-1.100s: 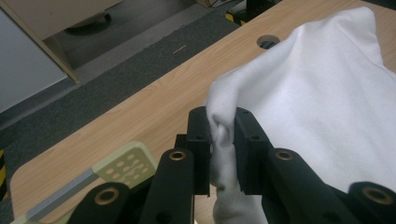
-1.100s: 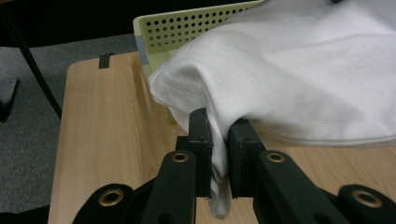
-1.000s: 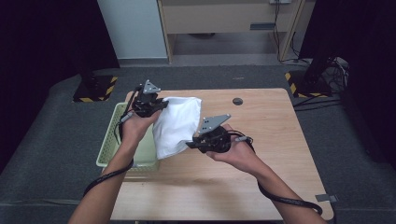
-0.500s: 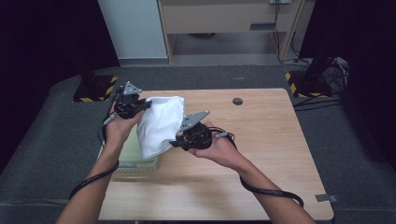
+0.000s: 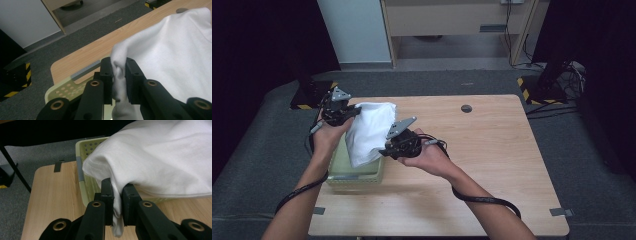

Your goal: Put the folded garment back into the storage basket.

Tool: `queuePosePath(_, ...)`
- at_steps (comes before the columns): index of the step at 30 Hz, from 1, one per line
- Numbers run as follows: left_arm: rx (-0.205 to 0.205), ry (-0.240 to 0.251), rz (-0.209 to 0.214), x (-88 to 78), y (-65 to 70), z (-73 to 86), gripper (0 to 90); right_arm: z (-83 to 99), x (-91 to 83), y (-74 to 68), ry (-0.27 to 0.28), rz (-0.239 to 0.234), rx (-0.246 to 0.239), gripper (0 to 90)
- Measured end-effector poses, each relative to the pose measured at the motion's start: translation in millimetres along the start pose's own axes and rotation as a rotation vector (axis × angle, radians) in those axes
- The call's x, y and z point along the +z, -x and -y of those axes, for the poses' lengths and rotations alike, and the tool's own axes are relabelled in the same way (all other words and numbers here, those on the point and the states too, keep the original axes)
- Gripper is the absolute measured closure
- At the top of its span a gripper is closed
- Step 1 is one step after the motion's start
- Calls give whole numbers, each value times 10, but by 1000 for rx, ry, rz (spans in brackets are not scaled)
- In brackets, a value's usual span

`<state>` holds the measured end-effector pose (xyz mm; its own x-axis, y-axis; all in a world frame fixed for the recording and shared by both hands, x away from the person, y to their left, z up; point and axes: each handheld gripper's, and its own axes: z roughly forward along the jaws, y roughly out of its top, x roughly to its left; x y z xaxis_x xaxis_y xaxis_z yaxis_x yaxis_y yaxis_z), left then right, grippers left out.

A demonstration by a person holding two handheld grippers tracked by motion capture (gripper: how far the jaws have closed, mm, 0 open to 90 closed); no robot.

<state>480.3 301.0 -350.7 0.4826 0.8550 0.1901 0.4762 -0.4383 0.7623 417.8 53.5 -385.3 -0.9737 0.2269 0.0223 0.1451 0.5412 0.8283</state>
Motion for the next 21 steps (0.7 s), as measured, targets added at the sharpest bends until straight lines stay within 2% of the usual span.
queuePosePath(3, 7, -4, -7, 13, -12, 26, 785, 8, 41, 12, -6, -4, 3, 818)
queuePosePath(14, -12, -6, -20, 57, -125, 104, 785, -33, 300, -27, -15, -28, 5, 818)
queuePosePath(21, -27, -10, -35, 79, -232, 222, 784, -51, 466, -26, -20, -31, 19, 818)
